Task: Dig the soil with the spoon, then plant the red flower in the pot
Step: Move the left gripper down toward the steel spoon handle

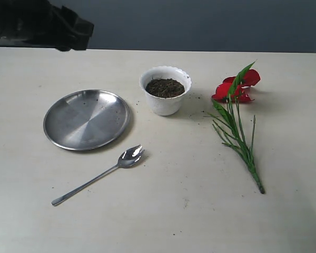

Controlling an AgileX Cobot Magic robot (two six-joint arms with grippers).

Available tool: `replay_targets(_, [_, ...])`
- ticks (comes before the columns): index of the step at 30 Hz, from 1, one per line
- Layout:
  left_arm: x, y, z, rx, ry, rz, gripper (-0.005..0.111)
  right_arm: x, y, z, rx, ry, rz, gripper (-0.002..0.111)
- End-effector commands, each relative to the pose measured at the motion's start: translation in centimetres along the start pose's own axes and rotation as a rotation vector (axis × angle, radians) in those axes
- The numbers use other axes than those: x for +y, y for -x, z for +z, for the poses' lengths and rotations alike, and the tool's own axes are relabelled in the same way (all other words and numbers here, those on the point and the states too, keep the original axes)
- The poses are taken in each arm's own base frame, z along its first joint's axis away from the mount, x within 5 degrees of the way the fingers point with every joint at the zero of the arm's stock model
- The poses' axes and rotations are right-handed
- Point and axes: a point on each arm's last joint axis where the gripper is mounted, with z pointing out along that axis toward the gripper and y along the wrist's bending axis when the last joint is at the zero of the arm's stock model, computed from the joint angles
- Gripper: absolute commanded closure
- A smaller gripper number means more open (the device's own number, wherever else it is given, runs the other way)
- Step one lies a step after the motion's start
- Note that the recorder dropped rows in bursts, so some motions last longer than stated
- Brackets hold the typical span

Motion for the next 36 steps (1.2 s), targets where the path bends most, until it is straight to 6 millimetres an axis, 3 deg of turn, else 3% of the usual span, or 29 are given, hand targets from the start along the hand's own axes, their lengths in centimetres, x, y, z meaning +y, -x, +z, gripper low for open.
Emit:
replay_targets(1, [0.2,1.4,0.1,-0.088,0.028,-0.028,0.049,0.0,0.0,0.0,-0.011,-0.004,-0.001,0.108])
replay_targets(4, [0.1,0.7,1.3,-0.023,0.0,-0.029,0.049,0.0,0.0,0.0,-0.01,-0.004,-0.003,0.108])
replay_targets(14, [-0.9,-4.9,6.7,0.344,-0.14,-0.001,0.049,0.0,0.0,0.0,-0.01,-0.004,-0.003,0.108])
replay_targets(21, [-1.5,-7.3,8.1,0.481,-0.253,0.103,0.049,0.0,0.0,0.0,-0.011,-0.003,0.0,0.108])
replay_targets(25, [-3.1,-8.9,9.2,0.552,-0.372,0.184,0.049,0.0,0.0,0.0,-0.011,-0.003,0.0,0.108])
replay_targets(36, [-3.9,-11.8,11.1,0.674,-0.424,0.22,0.049,0.0,0.0,0.0,-0.01,-0.004,-0.003,0.108])
